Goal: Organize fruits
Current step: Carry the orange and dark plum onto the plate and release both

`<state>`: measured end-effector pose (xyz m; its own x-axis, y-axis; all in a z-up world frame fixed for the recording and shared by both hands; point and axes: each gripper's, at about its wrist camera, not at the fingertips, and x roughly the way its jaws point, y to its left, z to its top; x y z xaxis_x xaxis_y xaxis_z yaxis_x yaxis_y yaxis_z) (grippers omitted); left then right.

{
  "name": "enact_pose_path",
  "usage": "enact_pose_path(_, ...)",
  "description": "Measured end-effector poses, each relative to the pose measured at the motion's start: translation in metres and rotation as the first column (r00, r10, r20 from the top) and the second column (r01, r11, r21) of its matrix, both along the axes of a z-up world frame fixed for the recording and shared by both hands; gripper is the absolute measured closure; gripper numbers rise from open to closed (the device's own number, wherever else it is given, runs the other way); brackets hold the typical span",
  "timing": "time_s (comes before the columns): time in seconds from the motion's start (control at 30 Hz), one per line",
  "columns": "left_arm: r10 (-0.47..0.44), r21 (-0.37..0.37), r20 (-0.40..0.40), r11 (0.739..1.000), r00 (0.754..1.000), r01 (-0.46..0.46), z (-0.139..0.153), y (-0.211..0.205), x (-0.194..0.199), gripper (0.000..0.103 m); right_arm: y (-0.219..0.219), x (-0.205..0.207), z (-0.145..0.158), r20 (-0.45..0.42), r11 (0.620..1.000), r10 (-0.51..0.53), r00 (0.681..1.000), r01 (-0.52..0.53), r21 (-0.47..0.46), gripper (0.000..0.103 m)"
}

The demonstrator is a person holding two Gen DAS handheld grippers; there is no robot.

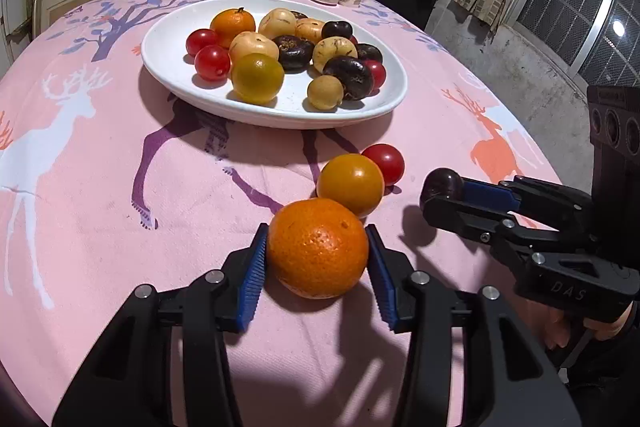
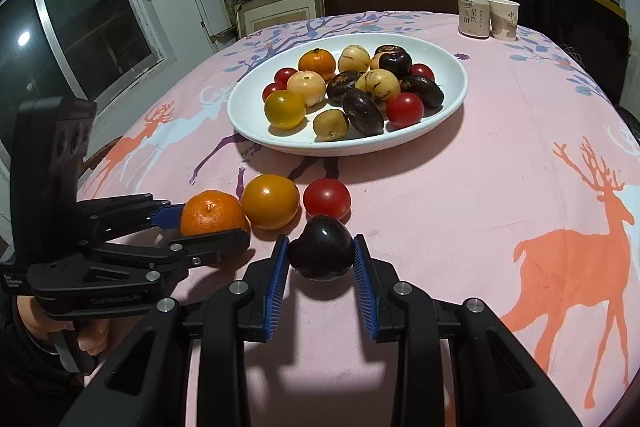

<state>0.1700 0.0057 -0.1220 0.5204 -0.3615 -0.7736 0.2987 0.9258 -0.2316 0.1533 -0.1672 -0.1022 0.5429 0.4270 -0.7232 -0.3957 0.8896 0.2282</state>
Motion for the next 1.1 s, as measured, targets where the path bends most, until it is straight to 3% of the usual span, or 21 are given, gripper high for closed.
enact_pose_path(0.17,-0.004,0.034,0.009,0.999,1.0,0.004,0.0,-0.006,-0.001,0.058,0.0,0.0,-0.001,-0.002,1.0,0.001,1.0,-0.001,0.004,0.07)
enact_pose_path(0.33,0.029,0.022,0.035,0.999,0.999,-0.029,0.004,0.0,-0.003,0.059,-0.003,-0.001,0.0,0.0,1.0,-0.008,1.0,0.008,0.009,0.071)
enact_pose_path(0.63,0.039,0.088,0.139,0.995,0.99,-0.051,0.018,-0.006,-0.016,0.059,-0.008,-0.006,0.005,0.01,1.0,-0.018,1.0,0.018,0.004,0.071)
enact_pose_path(1.1,0.036,0.103,0.266,0.993,0.963,-0.065,0.046,0.004,-0.048,0.058,-0.026,-0.021,0.021,0.046,0.999,-0.035,0.998,0.033,0.037,0.071)
